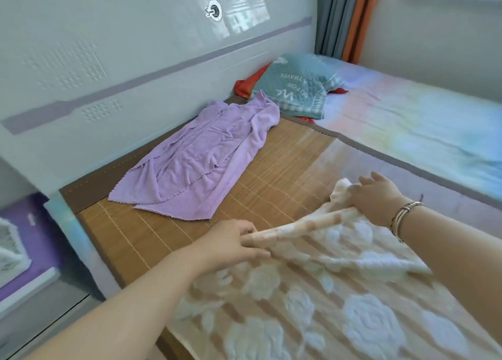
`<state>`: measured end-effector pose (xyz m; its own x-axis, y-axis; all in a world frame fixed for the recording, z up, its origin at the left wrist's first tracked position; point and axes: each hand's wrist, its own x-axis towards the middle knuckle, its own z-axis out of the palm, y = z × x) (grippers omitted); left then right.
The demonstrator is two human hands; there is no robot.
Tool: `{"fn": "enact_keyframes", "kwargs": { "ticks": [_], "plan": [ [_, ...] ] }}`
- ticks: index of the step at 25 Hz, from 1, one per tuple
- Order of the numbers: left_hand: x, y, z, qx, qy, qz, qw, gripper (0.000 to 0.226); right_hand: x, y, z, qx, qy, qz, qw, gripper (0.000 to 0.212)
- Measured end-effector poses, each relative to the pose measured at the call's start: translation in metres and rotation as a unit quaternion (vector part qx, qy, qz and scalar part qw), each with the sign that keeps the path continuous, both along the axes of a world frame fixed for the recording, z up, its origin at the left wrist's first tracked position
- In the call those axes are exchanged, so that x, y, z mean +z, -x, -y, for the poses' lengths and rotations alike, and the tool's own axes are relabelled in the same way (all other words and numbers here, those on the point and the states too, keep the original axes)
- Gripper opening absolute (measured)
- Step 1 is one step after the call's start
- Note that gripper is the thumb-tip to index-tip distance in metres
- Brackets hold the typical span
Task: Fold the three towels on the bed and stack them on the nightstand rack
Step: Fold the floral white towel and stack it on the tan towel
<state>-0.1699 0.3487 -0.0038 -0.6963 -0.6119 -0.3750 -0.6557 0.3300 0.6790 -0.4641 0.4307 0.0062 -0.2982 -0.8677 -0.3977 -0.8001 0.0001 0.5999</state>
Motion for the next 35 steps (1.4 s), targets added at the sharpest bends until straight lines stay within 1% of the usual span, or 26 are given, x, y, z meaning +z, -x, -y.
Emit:
{"fn": "enact_keyframes", "kwargs": {
  "ticks": [1, 2, 4, 5, 6, 7, 8, 9, 10, 11, 12, 13, 14, 15, 17, 18, 19, 21, 23, 26, 29, 31, 33, 35],
  "plan": [
    [0.013, 0.005, -0.032, -0.023, 0.036, 0.039, 0.998, 0.019, 0.019, 0.012, -0.038, -0.021, 0.008, -0.022, 1.000, 0.037],
    [0.027, 0.009, -0.062, -0.022, 0.068, 0.071, 0.995, 0.020, 0.038, 0.023, -0.077, -0.038, 0.030, -0.034, 0.998, 0.034],
    [0.052, 0.021, -0.124, 0.009, 0.094, 0.121, 0.988, 0.031, 0.074, 0.043, -0.158, -0.086, 0.084, -0.035, 0.992, 0.031],
    [0.061, 0.028, -0.149, 0.017, 0.094, 0.139, 0.986, 0.034, 0.089, 0.048, -0.191, -0.126, 0.112, -0.007, 0.986, 0.030],
    [0.069, 0.037, -0.179, 0.019, 0.079, 0.148, 0.986, 0.035, 0.098, 0.057, -0.225, -0.177, 0.145, 0.041, 0.973, 0.027],
    [0.075, 0.049, -0.208, 0.016, 0.059, 0.152, 0.987, 0.032, 0.105, 0.070, -0.257, -0.239, 0.191, 0.119, 0.944, 0.023],
    [0.079, 0.062, -0.237, 0.010, 0.041, 0.150, 0.988, 0.031, 0.110, 0.082, -0.286, -0.304, 0.248, 0.212, 0.895, 0.019],
    [0.082, 0.075, -0.262, 0.003, 0.031, 0.144, 0.989, 0.033, 0.110, 0.097, -0.311, -0.367, 0.299, 0.310, 0.824, 0.018],
    [0.086, 0.091, -0.285, -0.004, 0.023, 0.136, 0.990, 0.037, 0.109, 0.109, -0.335, -0.420, 0.361, 0.403, 0.729, 0.023],
    [0.087, 0.104, -0.303, -0.008, 0.014, 0.123, 0.992, 0.040, 0.107, 0.116, -0.351, -0.452, 0.419, 0.479, 0.624, 0.028],
    [0.088, 0.116, -0.317, -0.007, -0.002, 0.107, 0.994, 0.043, 0.105, 0.119, -0.365, -0.466, 0.473, 0.518, 0.539, 0.035],
    [0.089, 0.126, -0.327, 0.002, -0.022, 0.089, 0.996, 0.045, 0.105, 0.120, -0.373, -0.472, 0.507, 0.541, 0.477, 0.041],
    [0.090, 0.135, -0.337, 0.007, -0.048, 0.072, 0.996, 0.046, 0.107, 0.120, -0.382, -0.472, 0.530, 0.552, 0.437, 0.047],
    [0.091, 0.145, -0.347, 0.008, -0.071, 0.055, 0.996, 0.045, 0.107, 0.123, -0.391, -0.468, 0.548, 0.558, 0.412, 0.049],
    [0.089, 0.160, -0.366, 0.017, -0.116, 0.015, 0.993, 0.037, 0.108, 0.129, -0.410, -0.474, 0.570, 0.560, 0.370, 0.046],
    [0.088, 0.167, -0.377, 0.024, -0.138, -0.005, 0.990, 0.031, 0.110, 0.132, -0.421, -0.478, 0.578, 0.555, 0.361, 0.046],
    [0.087, 0.174, -0.388, 0.031, -0.156, -0.025, 0.987, 0.027, 0.109, 0.138, -0.431, -0.478, 0.584, 0.549, 0.359, 0.046],
    [0.082, 0.186, -0.411, 0.037, -0.177, -0.048, 0.982, 0.025, 0.107, 0.149, -0.451, -0.472, 0.590, 0.541, 0.370, 0.048],
    [0.071, 0.202, -0.440, 0.037, -0.184, -0.040, 0.981, 0.033, 0.100, 0.165, -0.474, -0.462, 0.600, 0.531, 0.380, 0.048],
    [0.062, 0.224, -0.493, 0.040, -0.184, -0.033, 0.982, 0.038, 0.070, 0.202, -0.521, -0.458, 0.600, 0.506, 0.416, 0.054],
    [0.053, 0.248, -0.560, 0.028, -0.190, -0.009, 0.981, 0.043, 0.045, 0.229, -0.580, -0.463, 0.578, 0.506, 0.442, 0.046],
    [0.046, 0.263, -0.601, 0.025, -0.192, 0.008, 0.981, 0.045, 0.032, 0.244, -0.617, -0.468, 0.567, 0.510, 0.447, 0.040],
    [0.037, 0.277, -0.641, 0.023, -0.189, 0.017, 0.981, 0.045, 0.017, 0.259, -0.654, -0.469, 0.554, 0.512, 0.459, 0.039],
    [0.027, 0.293, -0.678, 0.020, -0.205, 0.019, 0.978, 0.038, 0.003, 0.275, -0.691, -0.478, 0.546, 0.505, 0.468, 0.043]
  ]
}}
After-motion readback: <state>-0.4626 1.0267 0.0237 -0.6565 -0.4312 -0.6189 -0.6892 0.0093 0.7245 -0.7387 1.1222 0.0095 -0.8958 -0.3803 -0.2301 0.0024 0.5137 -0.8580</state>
